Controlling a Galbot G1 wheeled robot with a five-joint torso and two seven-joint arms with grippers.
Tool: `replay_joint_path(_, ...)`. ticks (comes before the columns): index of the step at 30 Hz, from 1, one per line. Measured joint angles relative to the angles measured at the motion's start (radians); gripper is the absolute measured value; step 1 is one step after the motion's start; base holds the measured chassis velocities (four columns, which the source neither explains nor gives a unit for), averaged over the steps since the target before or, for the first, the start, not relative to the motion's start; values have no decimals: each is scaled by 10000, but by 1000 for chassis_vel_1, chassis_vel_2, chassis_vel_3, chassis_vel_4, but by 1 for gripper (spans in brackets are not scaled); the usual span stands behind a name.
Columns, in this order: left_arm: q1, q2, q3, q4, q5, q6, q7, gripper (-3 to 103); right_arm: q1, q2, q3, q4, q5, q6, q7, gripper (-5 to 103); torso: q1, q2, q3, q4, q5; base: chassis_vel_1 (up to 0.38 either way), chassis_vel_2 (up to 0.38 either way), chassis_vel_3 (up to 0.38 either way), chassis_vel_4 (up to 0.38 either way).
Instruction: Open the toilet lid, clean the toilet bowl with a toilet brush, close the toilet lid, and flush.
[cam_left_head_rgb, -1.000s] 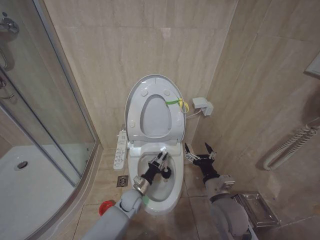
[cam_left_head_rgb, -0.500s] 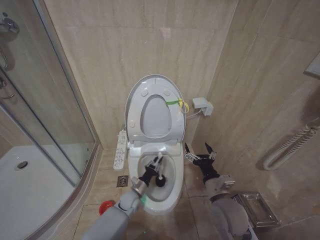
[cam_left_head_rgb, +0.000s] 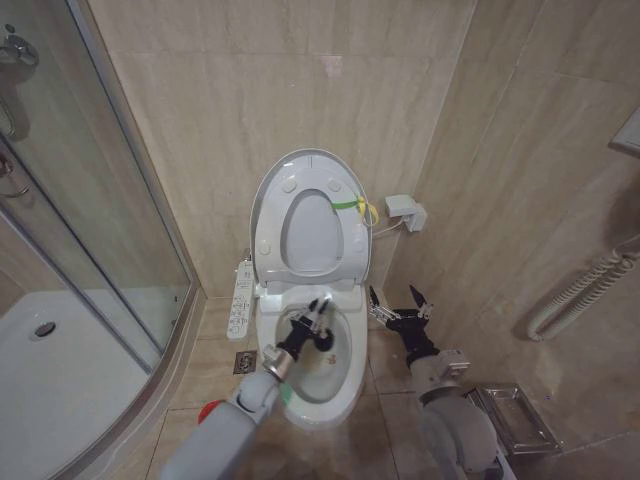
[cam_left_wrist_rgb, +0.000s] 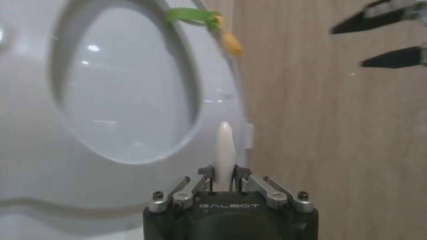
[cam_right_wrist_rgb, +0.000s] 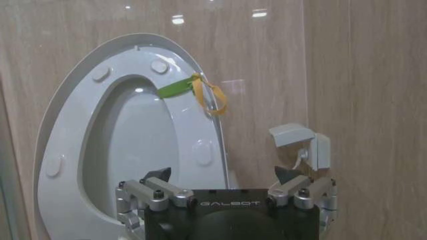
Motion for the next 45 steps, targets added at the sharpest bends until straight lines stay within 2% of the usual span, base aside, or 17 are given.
replay_joint_path(5, 50, -282, 419, 379, -497, -49, 50, 21, 0, 0, -1, -1, 0, 0, 0, 100, -1, 0, -1, 1, 1, 0, 0, 0, 0)
replay_joint_path(7, 9, -350, 565, 699, -997, -51, 78, 21, 0, 0, 0, -1, 0, 0, 0, 100, -2, 1, -2, 1, 0, 0, 0, 0, 0)
replay_joint_path(11, -141, -174, 456, 1086, -1342, 174, 66, 21, 0, 0, -1, 0, 0, 0, 0, 100, -2, 1, -2, 0, -1, 0, 0, 0, 0)
replay_joint_path(17, -274, 46, -51, 1188, -720, 288, -32, 21, 0, 0, 0, 0, 0, 0, 0, 100, -2, 0, 0, 3, -1, 0, 0, 0, 0)
replay_joint_path(20, -465, 48, -328, 951, -366, 163, 14, 21, 0, 0, 0, 0, 0, 0, 0, 100, -1, 0, 1, 1, -1, 0, 0, 0, 0)
replay_joint_path(28, -799, -377, 200, 983, -637, 56, 225, 21, 0, 0, 0, 0, 0, 0, 0, 100, -1, 0, 1, -2, -1, 0, 0, 0, 0)
replay_joint_path(33, -346, -365, 627, 851, -745, 152, 185, 21, 0, 0, 0, 0, 0, 0, 0, 100, -1, 0, -1, 1, 0, 0, 0, 0, 0)
replay_joint_path(39, 14, -231, 677, 1107, -739, 26, 250, 21, 0, 0, 0, 0, 0, 0, 0, 100, -2, 1, -3, 3, 0, 0, 0, 0, 0)
replay_joint_path(45, -121, 19, 229, 1334, -691, 64, 312, 21, 0, 0, -1, 0, 0, 0, 0, 100, -1, 0, -1, 2, 0, 0, 0, 0, 0)
